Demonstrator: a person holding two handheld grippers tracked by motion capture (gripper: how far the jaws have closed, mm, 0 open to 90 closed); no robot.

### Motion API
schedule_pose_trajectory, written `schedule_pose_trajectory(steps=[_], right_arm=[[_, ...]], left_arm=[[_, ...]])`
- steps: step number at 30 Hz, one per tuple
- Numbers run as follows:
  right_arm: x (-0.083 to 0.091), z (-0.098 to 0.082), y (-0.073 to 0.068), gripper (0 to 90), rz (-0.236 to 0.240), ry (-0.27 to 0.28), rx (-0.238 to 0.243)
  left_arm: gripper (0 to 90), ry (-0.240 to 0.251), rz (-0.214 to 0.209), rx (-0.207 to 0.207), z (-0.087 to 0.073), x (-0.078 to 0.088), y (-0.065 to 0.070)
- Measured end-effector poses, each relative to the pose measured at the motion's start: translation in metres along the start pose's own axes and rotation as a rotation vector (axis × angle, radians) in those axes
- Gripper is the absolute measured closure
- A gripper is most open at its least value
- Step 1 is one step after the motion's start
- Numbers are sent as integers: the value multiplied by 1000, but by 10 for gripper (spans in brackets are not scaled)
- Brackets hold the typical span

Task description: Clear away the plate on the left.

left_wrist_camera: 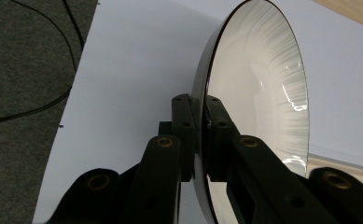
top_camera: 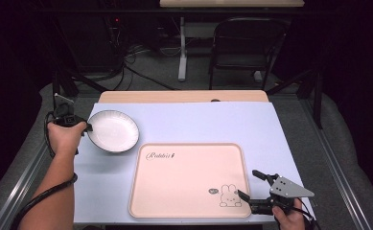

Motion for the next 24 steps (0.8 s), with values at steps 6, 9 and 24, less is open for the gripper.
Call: schedule_pose_trajectory(steps=[6,9,24], right_arm=[[0,0,0,148,-1,0,0],[0,0,0,148,-1,0,0],[0,0,0,148,-1,0,0]], left_arm=[[849,2,-10,0,2,5,-1],[849,2,-15,-5,1,7,-1],[848,-7,-63,-61,2,15,21]])
Point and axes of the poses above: each handheld gripper's, and its own axes: x roughly backward along the jaws, z roughly out of its top, y roughly to its right, the point moved 4 cm from there along -x, roughly forward along the jaws, and after that the axes turned 12 degrees about y, right-handed, at the moved point
